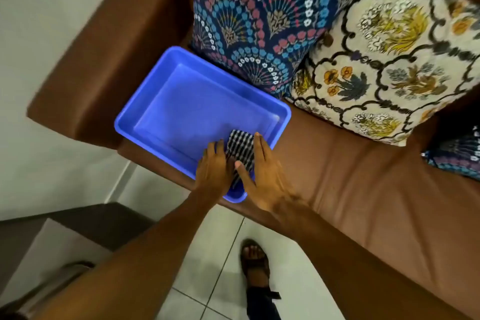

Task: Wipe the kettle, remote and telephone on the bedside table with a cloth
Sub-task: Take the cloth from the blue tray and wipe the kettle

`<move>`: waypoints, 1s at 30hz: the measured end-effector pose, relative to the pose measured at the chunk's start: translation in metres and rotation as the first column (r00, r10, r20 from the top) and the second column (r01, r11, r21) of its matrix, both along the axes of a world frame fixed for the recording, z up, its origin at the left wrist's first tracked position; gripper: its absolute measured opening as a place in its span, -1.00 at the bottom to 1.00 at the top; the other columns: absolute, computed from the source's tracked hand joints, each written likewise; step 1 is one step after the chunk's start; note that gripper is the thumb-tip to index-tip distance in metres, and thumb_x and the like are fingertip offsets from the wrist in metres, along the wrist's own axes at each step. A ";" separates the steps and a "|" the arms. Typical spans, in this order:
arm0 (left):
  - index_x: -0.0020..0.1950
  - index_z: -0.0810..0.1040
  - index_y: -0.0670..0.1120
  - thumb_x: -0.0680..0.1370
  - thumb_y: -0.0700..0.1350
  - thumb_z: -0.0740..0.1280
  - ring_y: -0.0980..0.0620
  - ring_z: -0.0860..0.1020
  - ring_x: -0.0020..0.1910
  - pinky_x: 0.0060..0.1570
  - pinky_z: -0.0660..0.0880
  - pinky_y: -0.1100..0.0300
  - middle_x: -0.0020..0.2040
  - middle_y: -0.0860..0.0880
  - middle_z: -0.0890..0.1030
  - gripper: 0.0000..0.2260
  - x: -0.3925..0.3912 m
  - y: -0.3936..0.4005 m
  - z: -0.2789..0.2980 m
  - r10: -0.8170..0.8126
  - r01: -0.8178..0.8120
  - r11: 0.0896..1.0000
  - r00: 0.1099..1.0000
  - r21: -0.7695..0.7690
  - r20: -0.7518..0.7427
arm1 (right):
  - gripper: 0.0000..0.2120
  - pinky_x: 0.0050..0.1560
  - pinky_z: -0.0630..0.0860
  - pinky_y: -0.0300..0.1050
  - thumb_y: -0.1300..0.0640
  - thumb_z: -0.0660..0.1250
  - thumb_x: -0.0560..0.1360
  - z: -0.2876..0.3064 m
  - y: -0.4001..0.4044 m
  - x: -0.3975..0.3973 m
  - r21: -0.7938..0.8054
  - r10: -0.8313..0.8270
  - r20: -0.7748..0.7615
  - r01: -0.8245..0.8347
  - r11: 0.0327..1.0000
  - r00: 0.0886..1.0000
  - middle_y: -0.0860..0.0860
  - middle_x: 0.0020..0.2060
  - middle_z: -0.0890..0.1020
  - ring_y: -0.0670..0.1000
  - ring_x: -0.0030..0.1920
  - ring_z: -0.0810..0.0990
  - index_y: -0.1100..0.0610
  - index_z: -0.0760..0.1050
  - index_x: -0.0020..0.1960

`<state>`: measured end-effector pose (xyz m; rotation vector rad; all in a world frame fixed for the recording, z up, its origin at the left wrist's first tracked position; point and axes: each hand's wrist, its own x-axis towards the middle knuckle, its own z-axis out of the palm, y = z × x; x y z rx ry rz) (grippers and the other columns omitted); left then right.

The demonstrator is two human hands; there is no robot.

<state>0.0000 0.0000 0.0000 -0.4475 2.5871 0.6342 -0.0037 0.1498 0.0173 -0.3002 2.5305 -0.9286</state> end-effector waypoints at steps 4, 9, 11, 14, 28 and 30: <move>0.35 0.39 -0.23 0.68 0.03 0.26 -0.30 0.38 0.32 0.20 0.43 -0.21 0.34 -0.25 0.38 -0.61 -0.012 0.009 -0.015 0.166 -0.165 0.986 0.983 0.016 -0.080 | -0.28 0.67 0.05 -0.12 0.00 0.24 0.72 -0.016 -0.007 -0.007 -0.009 -0.007 0.030 0.008 1.000 1.000 0.13 0.71 0.15 0.14 0.71 0.11 0.21 -0.02 0.73; 0.25 0.42 -0.24 0.56 0.14 0.34 -0.31 0.54 0.18 0.15 0.52 -0.21 0.23 -0.24 0.53 -0.51 -0.015 0.020 -0.020 0.460 -0.453 0.811 0.885 0.371 0.075 | -0.29 0.72 0.06 -0.03 0.05 0.23 0.72 -0.021 -0.020 -0.011 -0.029 -0.076 0.069 0.078 0.996 0.995 0.12 0.72 0.11 0.12 0.73 0.06 0.21 -0.04 0.73; 0.16 0.55 -0.27 0.54 0.10 0.36 -0.28 0.62 0.11 0.10 0.59 -0.20 0.11 -0.24 0.66 -0.56 -0.012 0.017 -0.017 0.512 -0.503 0.738 0.852 0.450 0.113 | -0.30 0.72 0.08 0.02 0.06 0.22 0.73 -0.019 -0.026 -0.010 -0.020 -0.101 0.083 0.103 0.994 0.991 0.13 0.72 0.12 0.12 0.72 0.07 0.23 -0.03 0.73; 0.03 0.66 -0.22 0.61 -0.03 0.39 -0.23 0.68 0.02 -0.01 0.64 -0.08 -0.01 -0.20 0.73 -0.75 -0.005 0.007 -0.016 0.469 -0.443 0.781 0.882 0.439 0.056 | -0.32 0.72 0.07 0.05 0.04 0.19 0.74 -0.012 -0.034 -0.003 -0.019 -0.058 0.076 0.059 0.998 0.995 0.13 0.72 0.12 0.13 0.73 0.06 0.22 -0.02 0.73; 0.41 0.38 -0.13 0.71 -0.06 0.22 -0.09 0.60 0.23 0.23 0.55 -0.03 0.30 -0.13 0.60 -0.70 0.077 -0.107 0.083 0.663 -0.481 0.734 0.661 0.480 -0.351 | -0.25 0.71 0.05 0.00 -0.35 -0.03 0.70 0.068 -0.131 0.064 -0.136 0.142 0.003 -0.140 0.981 0.990 -0.03 0.73 0.13 -0.02 0.71 0.09 0.06 -0.02 0.74; 0.44 0.34 -0.08 0.73 -0.03 0.18 0.04 0.57 0.20 0.18 0.54 0.12 0.32 -0.08 0.59 -0.70 0.109 -0.135 0.102 0.681 -0.500 0.727 0.612 0.471 -0.402 | -0.26 0.71 0.12 0.09 -0.32 0.03 0.71 0.082 -0.162 0.089 -0.133 0.183 -0.083 -0.192 0.972 0.980 0.02 0.71 0.19 0.02 0.71 0.15 0.09 0.05 0.74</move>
